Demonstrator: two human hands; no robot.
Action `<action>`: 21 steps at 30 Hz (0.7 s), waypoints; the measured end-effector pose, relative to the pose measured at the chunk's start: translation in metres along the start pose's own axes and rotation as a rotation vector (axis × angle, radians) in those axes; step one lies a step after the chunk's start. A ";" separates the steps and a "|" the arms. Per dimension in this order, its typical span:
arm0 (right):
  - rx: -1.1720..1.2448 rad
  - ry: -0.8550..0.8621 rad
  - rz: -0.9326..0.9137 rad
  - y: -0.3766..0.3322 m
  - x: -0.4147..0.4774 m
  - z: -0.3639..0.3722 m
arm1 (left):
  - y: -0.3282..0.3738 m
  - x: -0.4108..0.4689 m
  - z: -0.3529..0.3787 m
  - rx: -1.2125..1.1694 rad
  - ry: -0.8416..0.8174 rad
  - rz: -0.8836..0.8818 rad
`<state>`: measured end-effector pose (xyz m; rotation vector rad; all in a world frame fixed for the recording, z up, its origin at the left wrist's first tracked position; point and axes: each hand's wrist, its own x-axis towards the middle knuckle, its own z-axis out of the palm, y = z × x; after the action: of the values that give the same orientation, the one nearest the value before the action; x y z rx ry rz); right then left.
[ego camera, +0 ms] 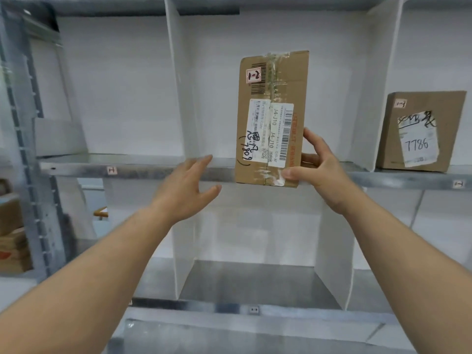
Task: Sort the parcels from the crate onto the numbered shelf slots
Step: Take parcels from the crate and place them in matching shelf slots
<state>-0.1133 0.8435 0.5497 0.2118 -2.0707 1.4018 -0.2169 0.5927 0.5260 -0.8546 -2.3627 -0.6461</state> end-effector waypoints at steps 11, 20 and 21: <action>-0.105 0.099 0.016 0.025 0.108 0.039 | -0.040 0.116 0.016 -0.274 -0.006 0.049; -0.143 0.066 0.065 0.045 0.150 0.062 | -0.035 0.162 0.040 -0.694 0.008 -0.113; -0.173 0.049 0.076 0.046 0.153 0.064 | -0.036 0.164 0.043 -0.707 0.014 -0.132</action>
<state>-0.2810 0.8379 0.5857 0.0274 -2.1654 1.2502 -0.3627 0.6633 0.5876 -0.9632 -2.1931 -1.5872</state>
